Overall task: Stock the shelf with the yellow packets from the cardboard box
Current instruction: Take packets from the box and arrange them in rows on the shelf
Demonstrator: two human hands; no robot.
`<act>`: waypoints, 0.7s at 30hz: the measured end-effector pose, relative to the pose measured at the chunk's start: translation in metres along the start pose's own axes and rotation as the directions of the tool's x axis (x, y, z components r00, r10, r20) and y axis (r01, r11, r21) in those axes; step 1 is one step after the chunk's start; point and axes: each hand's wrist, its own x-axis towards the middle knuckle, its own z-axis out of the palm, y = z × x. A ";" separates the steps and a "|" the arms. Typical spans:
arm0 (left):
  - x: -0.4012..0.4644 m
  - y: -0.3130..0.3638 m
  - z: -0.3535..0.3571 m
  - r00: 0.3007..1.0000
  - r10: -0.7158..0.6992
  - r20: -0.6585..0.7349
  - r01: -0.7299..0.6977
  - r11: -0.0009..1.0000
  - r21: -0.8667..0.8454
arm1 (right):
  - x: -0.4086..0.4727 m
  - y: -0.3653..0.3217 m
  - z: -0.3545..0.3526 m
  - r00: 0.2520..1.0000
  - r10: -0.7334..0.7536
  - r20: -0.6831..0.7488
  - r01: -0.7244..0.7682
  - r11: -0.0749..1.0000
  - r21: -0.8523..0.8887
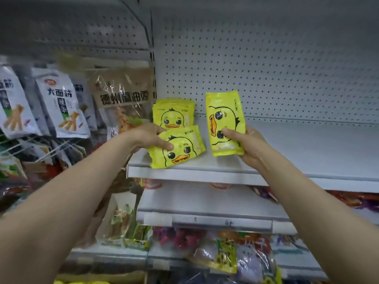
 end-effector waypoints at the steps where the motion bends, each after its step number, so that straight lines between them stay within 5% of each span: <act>1: 0.014 -0.002 -0.009 1.000 -0.006 0.012 0.005 0.998 0.064 | 0.012 -0.003 0.002 1.000 0.003 0.003 -0.003 1.000 0.000; 8: 0.090 -0.006 -0.051 0.995 0.064 0.075 -0.083 0.953 0.291 | 0.088 -0.011 0.011 1.000 -0.009 0.003 0.009 0.999 -0.046; 21: 0.142 -0.020 -0.050 0.904 0.330 -0.272 -0.242 0.919 0.310 | 0.143 -0.001 0.007 0.999 0.012 0.038 -0.009 0.998 -0.059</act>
